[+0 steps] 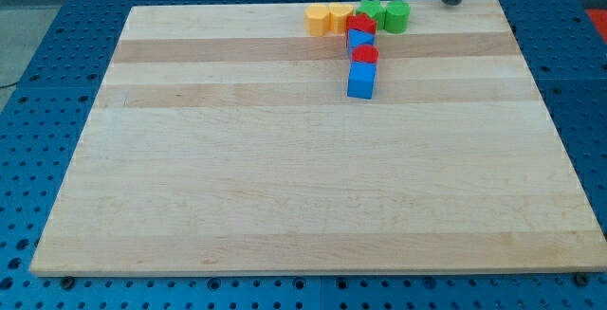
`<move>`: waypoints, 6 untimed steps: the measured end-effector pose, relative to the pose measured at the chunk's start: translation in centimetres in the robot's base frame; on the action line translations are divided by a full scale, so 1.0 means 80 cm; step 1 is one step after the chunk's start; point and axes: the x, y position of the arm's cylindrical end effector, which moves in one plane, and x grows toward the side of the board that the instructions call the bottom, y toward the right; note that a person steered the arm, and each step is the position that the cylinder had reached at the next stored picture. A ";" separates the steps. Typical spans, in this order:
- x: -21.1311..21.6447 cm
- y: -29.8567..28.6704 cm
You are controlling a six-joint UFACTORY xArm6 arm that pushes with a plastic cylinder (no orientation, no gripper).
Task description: Move your arm towards the top of the green circle
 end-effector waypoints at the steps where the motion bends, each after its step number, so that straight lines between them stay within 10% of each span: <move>1: 0.000 -0.036; 6: 0.000 -0.054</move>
